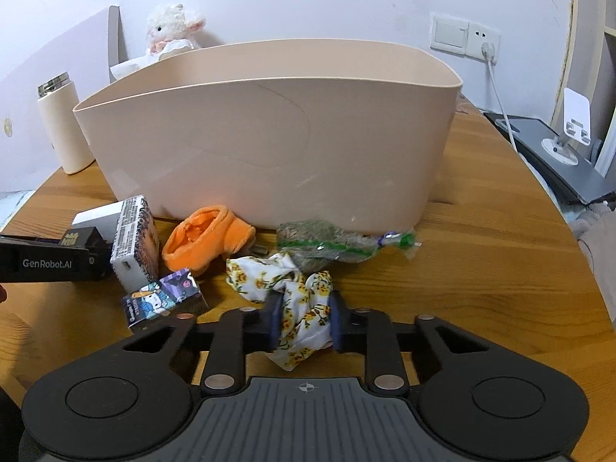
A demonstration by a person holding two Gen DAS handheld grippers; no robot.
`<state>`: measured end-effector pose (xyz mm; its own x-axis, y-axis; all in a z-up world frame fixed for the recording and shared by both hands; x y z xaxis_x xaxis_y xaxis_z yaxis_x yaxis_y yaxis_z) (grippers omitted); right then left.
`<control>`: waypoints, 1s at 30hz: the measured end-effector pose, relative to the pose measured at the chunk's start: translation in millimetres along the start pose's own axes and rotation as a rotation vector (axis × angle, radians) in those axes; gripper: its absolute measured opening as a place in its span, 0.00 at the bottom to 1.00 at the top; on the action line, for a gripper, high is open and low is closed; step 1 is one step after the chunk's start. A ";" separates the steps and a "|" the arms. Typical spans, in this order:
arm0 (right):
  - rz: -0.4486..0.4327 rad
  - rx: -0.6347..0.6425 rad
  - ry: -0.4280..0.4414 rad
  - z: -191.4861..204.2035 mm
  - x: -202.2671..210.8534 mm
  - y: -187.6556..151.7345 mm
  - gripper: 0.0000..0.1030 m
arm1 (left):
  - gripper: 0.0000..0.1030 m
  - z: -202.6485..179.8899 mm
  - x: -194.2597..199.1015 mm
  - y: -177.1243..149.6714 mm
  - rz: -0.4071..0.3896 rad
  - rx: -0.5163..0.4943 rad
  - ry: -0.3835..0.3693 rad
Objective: Organize objects
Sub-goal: 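Grasp and lift the black box with left tool while right tool lifts scrunchie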
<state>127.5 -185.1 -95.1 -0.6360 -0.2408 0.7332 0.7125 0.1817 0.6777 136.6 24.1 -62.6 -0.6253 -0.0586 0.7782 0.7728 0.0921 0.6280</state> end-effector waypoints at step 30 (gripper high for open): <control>-0.354 0.004 -0.081 -7.1 104.8 44.5 0.16 | 0.49 -15.6 99.0 44.5 -0.248 -0.047 -0.037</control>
<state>94.7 -209.1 11.5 -0.8644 -0.2136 0.4552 0.4432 0.1039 0.8904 110.8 6.9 42.6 -0.7995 -0.0374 0.5995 0.5985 0.0333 0.8004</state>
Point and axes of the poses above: each gripper's, at about its wrist camera, not at the fingertips, and x roughly against the way its jaws point, z to its left, y to its top, the point moved 1 cm from there along -x, roughly the way its jaws point, and after that the axes turned 2 degrees about z, right-handed, at the moved point
